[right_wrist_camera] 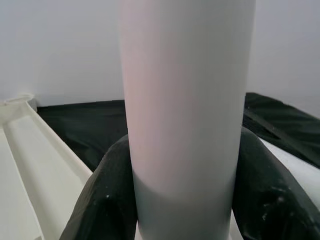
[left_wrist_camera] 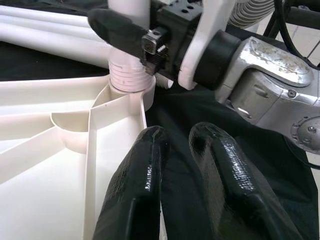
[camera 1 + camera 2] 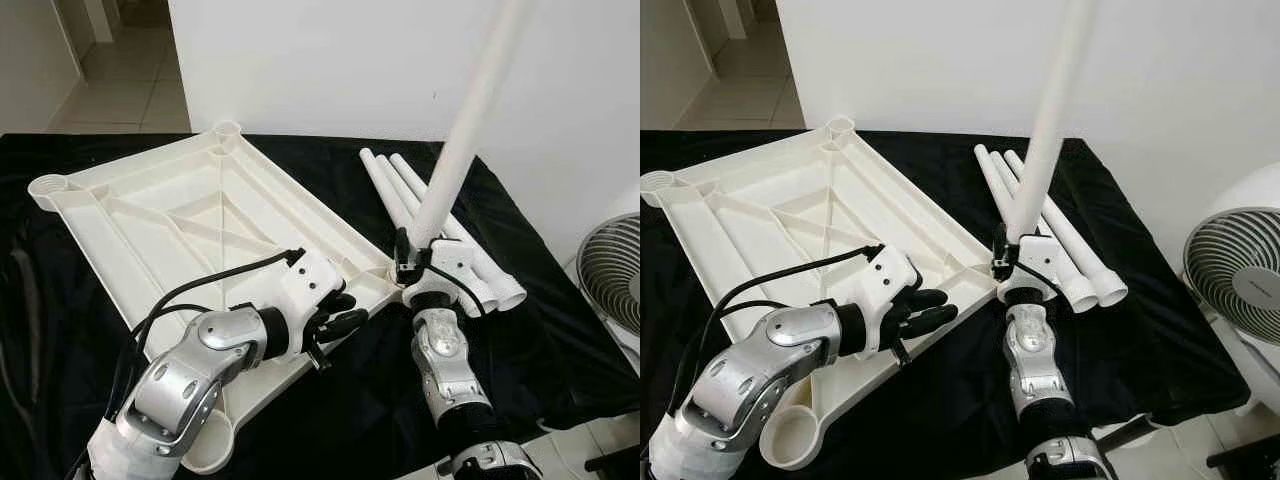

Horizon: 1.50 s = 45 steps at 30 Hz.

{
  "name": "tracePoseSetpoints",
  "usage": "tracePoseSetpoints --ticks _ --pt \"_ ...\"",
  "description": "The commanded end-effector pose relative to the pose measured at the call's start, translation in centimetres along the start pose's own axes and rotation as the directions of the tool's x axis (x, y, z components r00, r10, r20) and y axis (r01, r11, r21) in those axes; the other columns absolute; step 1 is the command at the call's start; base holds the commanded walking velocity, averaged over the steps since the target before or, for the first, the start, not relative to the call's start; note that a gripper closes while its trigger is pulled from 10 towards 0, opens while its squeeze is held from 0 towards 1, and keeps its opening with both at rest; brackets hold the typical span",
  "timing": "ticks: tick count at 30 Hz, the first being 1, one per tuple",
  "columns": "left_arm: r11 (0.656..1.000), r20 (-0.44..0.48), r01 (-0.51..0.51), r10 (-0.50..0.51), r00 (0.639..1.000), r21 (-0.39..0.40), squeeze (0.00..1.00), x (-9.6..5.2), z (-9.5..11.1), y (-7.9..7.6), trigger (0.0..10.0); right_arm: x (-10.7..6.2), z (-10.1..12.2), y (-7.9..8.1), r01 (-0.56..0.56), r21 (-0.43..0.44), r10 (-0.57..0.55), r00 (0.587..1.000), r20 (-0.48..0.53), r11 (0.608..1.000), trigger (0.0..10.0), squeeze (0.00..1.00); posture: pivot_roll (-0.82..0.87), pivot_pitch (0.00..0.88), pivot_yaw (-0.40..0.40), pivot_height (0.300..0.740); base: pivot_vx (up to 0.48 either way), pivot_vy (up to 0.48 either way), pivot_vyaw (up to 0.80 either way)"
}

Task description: Building children table

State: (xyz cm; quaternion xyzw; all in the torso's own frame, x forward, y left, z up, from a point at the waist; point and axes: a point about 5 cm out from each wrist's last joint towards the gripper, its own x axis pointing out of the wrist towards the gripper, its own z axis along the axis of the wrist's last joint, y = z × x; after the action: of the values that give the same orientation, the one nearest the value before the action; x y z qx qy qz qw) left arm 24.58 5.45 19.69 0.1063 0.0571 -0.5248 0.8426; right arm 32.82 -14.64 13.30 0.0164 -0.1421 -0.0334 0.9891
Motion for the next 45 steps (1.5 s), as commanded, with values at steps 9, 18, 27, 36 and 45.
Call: tracePoseSetpoints --ticks 9,18,27,36,45 --pt "1.000 0.000 -0.022 0.022 1.000 0.003 0.00 0.0 0.0 -0.1 10.0 -3.9 -5.7 -1.8 0.071 0.038 -0.057 0.953 -0.298 0.997 10.0 0.00 0.05 0.085 -0.036 0.740 0.000 0.000 0.00" --pt "1.000 0.002 -0.008 0.008 1.000 0.008 0.00 0.2 0.1 -0.2 10.0 -3.1 -6.7 -1.9 -0.020 -0.036 0.003 0.906 -0.423 0.999 10.0 0.00 0.05 0.073 -0.035 0.740 0.000 0.000 0.00" --pt "1.000 0.002 -0.009 0.009 1.000 0.006 0.00 0.2 0.0 -0.3 10.0 -2.6 -6.7 -2.4 -0.046 -0.052 0.019 0.901 -0.433 0.998 10.0 0.00 0.05 0.073 -0.035 0.740 0.000 0.000 0.00" --pt "1.000 0.001 -0.010 0.010 1.000 0.008 0.00 0.2 0.0 -0.3 10.0 -3.1 -6.6 -2.6 0.081 -0.086 -0.110 0.904 -0.413 0.993 10.0 0.00 0.05 0.074 -0.032 0.740 0.000 0.000 0.00" --pt "1.000 0.007 -0.002 0.002 1.000 0.009 0.00 0.4 0.2 -0.4 10.0 -2.3 -5.5 -1.7 0.204 -0.095 -0.224 0.912 -0.343 0.974 10.0 0.00 0.04 0.076 -0.033 0.740 0.000 0.000 0.00"
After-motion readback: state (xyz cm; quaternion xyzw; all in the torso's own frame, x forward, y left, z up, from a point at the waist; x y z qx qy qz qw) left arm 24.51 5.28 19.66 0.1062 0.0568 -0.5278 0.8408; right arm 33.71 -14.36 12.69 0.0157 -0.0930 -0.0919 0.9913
